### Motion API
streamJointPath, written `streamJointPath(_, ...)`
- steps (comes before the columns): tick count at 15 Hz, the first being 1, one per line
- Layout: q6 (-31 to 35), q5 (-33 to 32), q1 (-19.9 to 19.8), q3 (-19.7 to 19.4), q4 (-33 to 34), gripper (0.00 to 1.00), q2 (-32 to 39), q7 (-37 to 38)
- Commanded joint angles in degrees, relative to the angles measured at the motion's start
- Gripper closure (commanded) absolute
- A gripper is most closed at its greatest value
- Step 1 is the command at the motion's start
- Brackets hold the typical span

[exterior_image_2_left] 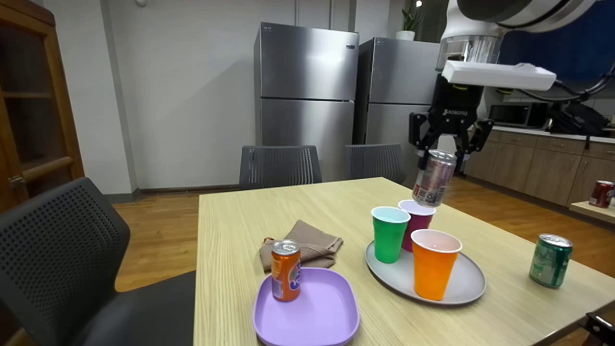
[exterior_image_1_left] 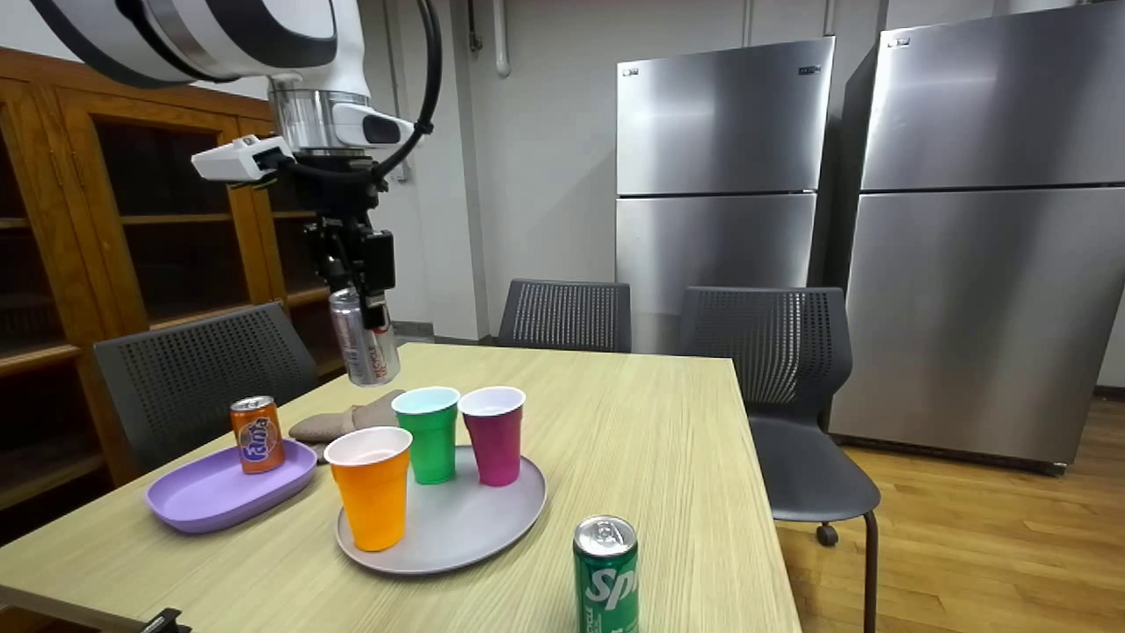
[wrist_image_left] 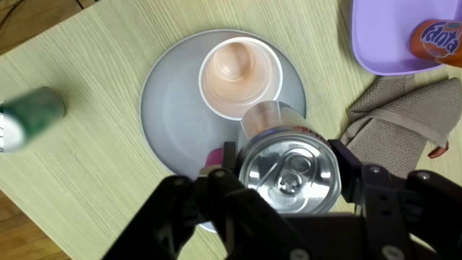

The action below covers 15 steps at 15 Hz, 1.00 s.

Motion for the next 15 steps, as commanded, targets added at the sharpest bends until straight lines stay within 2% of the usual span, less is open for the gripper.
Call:
streamJointPath(1,-3.8,1.5,1.7,2.4,1.2,0.61,-2.2,-1.9)
streamJointPath(15,-5.0,2.7,9.8,9.9,2.5,0.61,-0.1,-1.6)
